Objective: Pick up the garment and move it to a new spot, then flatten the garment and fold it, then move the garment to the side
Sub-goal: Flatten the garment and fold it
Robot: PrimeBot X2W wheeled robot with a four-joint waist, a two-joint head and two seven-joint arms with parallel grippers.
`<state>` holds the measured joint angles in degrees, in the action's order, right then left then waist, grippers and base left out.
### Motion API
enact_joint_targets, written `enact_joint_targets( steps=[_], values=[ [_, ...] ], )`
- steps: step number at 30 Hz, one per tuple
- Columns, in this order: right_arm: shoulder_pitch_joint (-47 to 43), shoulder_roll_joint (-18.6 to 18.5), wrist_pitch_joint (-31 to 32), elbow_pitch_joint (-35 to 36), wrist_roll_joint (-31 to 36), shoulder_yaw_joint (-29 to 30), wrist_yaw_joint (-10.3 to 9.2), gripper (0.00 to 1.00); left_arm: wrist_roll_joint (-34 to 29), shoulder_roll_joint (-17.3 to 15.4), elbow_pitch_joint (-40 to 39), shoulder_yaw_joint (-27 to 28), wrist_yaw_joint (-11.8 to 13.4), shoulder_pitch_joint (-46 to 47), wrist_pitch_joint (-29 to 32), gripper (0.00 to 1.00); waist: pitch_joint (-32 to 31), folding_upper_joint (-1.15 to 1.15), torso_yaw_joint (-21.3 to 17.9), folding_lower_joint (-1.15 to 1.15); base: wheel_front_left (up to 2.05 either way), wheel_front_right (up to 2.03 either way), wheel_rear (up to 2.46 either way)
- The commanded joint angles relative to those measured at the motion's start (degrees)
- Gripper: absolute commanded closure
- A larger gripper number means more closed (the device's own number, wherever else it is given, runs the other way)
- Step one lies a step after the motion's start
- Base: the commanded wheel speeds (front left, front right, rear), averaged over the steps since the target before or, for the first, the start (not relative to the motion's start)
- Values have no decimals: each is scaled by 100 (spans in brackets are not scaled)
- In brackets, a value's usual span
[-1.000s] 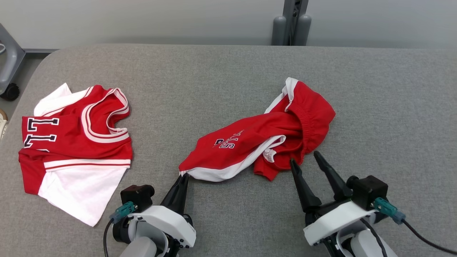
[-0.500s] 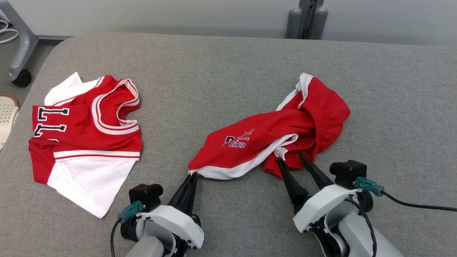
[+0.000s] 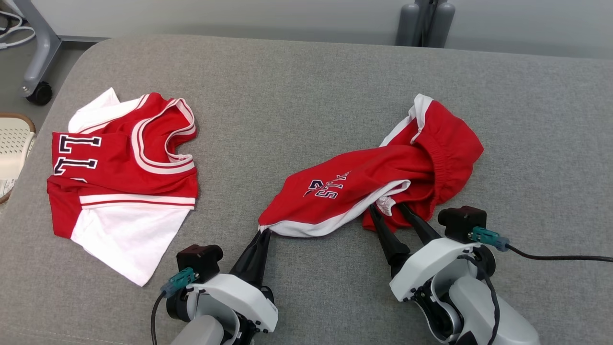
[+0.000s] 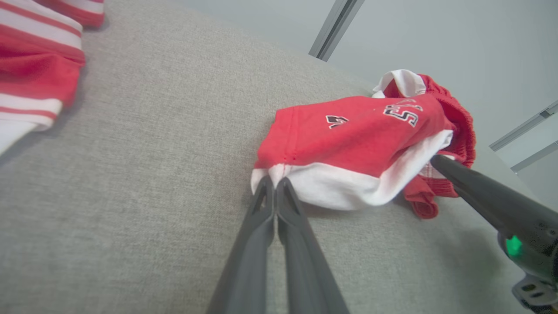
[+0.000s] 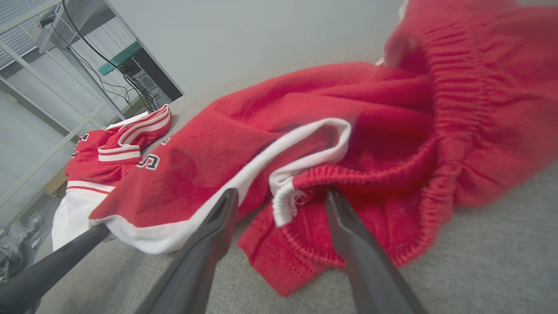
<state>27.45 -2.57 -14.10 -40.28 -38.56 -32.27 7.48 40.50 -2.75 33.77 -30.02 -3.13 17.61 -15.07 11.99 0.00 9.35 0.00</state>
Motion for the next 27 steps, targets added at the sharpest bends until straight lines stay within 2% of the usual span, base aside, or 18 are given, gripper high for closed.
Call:
enact_joint_targets(
  steps=[1,2,3,5,18,27],
  values=[
    [84,-39,-38,-65,-42,-35,4,14,32,-27,-26,6,18,50,3,100,11,0,15,0,0,0,0],
    [107,-40,-52,-98,-57,-54,4,58,33,-27,-32,7,18,51,3,100,16,0,22,0,0,0,0],
    [130,-40,-60,-133,-69,-68,4,76,30,-26,-36,7,18,51,3,100,21,0,29,0,0,0,0],
    [172,-39,-71,-210,-84,-98,4,100,31,-26,-43,15,27,53,3,100,31,0,35,0,0,0,0],
    [177,-40,-117,-349,-76,-200,4,100,-19,-26,-31,182,49,62,3,100,0,0,-39,0,0,0,0],
    [-90,-62,-113,136,16,62,4,100,-104,-26,-48,505,62,-43,3,100,-185,0,-273,0,0,0,0]
  ],
)
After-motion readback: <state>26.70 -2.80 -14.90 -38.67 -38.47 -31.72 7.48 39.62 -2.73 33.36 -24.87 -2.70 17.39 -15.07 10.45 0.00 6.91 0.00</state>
